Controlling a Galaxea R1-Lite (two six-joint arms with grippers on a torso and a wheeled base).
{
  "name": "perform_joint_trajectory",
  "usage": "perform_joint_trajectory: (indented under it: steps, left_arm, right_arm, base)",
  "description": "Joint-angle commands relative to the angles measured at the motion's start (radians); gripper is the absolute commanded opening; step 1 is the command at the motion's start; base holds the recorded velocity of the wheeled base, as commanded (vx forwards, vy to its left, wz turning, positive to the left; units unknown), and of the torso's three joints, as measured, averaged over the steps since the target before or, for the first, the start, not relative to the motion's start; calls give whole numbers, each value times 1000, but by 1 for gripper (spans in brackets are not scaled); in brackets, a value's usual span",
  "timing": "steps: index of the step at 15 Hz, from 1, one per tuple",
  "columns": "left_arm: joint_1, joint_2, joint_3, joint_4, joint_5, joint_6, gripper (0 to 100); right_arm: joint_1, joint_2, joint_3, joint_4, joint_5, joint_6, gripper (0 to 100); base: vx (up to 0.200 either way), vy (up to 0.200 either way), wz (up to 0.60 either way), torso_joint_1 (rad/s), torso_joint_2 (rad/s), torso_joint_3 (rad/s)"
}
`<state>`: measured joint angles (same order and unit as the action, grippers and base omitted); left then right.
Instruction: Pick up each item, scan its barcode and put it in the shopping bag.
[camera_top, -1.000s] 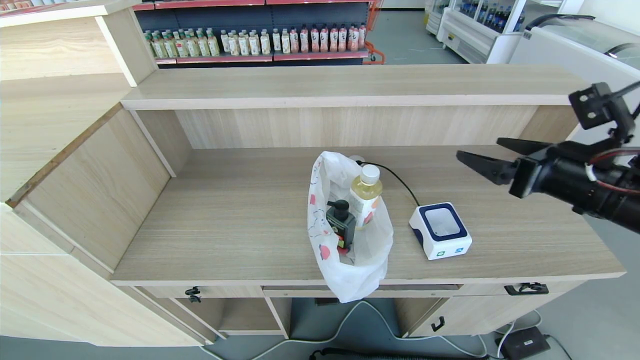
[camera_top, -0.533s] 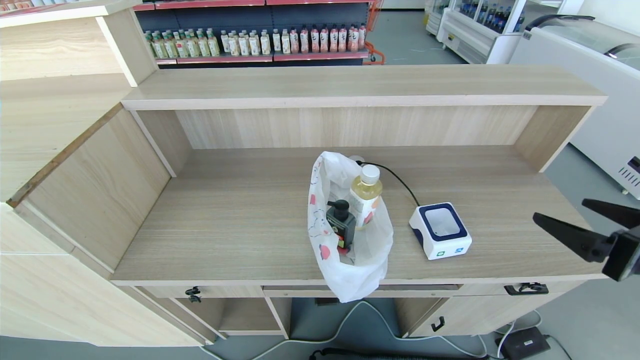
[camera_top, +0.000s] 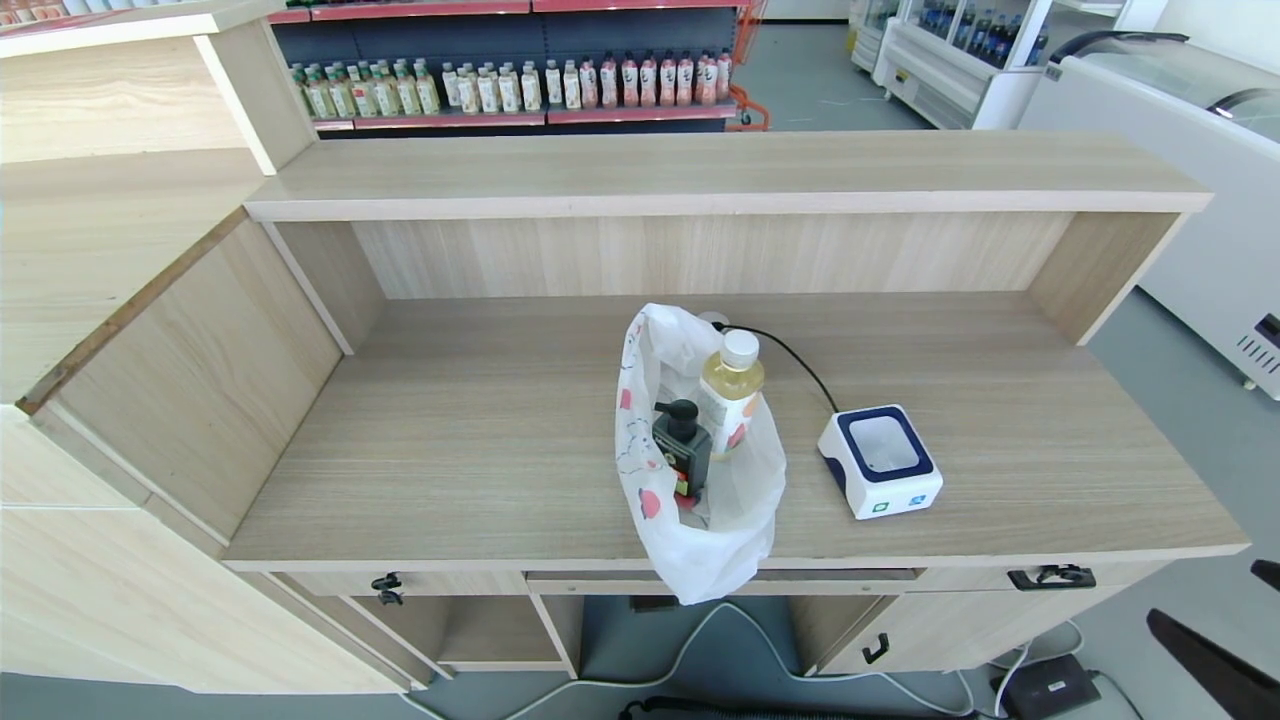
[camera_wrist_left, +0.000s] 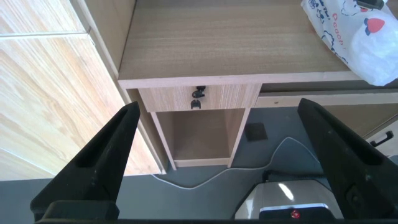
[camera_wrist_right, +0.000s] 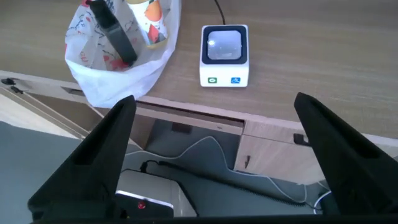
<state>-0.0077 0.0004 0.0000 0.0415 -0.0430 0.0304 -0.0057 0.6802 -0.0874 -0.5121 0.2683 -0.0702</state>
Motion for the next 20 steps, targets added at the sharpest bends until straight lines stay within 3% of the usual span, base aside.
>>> perform_joint_trajectory:
  steps: [1, 9, 20]
  left_arm:
    - [0, 0, 0, 0, 0, 0, 100]
    - [0, 0, 0, 0, 0, 0, 100]
    - [0, 0, 0, 0, 0, 0, 100]
  right_arm:
    - [-5, -188, 64, 44, 0, 0, 100]
    - [-17, -597, 87, 365, 3, 1, 100]
    - [3, -680, 87, 426, -15, -11, 100]
  base:
    - [0, 0, 0, 0, 0, 0]
    - [0, 0, 0, 0, 0, 0]
    - [0, 0, 0, 0, 0, 0]
